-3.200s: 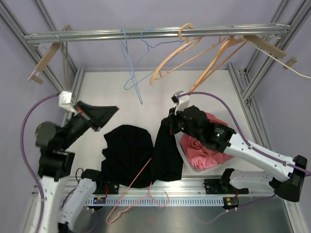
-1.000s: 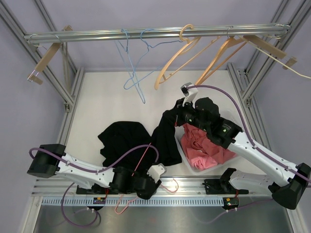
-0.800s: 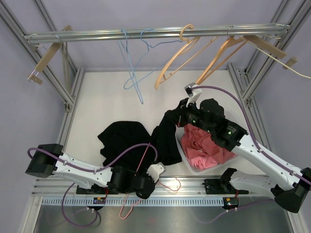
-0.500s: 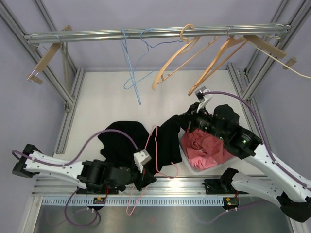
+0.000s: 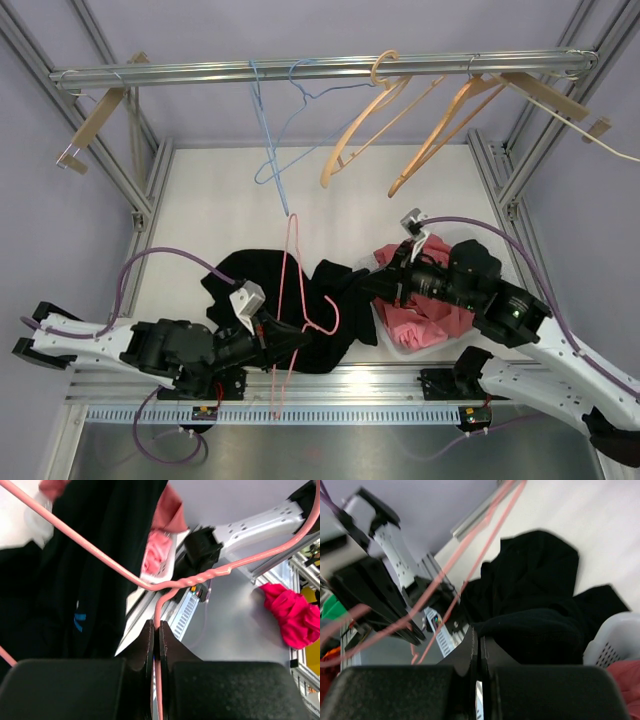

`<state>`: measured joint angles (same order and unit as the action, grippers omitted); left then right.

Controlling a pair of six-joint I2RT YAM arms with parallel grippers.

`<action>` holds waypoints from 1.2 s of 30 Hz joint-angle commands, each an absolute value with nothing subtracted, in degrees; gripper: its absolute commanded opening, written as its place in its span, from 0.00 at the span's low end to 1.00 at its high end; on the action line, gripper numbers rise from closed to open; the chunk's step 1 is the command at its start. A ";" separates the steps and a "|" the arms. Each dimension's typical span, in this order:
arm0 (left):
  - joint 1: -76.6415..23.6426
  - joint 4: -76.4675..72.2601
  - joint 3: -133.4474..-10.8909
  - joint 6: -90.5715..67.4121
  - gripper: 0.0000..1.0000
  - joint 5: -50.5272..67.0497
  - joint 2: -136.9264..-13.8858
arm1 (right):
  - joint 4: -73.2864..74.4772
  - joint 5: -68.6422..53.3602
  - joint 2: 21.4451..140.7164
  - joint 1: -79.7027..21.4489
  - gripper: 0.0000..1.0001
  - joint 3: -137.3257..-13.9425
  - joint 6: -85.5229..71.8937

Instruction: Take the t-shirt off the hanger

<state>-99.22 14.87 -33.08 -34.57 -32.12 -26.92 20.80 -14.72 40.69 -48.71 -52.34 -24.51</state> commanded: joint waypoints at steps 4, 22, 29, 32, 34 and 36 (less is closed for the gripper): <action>-99.49 6.15 -43.06 -25.67 0.00 -35.86 -25.05 | 17.06 -7.68 47.88 -60.19 0.01 -48.08 -27.24; -99.49 13.27 -59.50 -12.13 0.00 -43.07 -20.13 | 3.61 14.07 91.31 -73.74 0.16 -61.34 -25.14; -99.49 13.18 -58.10 -9.14 0.00 -43.94 -14.33 | 2.11 14.33 100.61 -75.41 0.75 -68.81 -24.87; -99.41 13.27 -57.13 -8.53 0.00 -43.95 -13.36 | 8.24 14.50 105.79 -75.41 0.94 -72.41 -26.19; -99.49 13.27 -56.69 -8.44 0.00 -43.77 -13.01 | 10.19 14.24 107.31 -75.59 0.97 -72.86 -27.94; -99.49 13.27 -56.43 -8.52 0.00 -43.86 -12.83 | 10.98 15.37 107.49 -76.02 0.99 -72.34 -29.26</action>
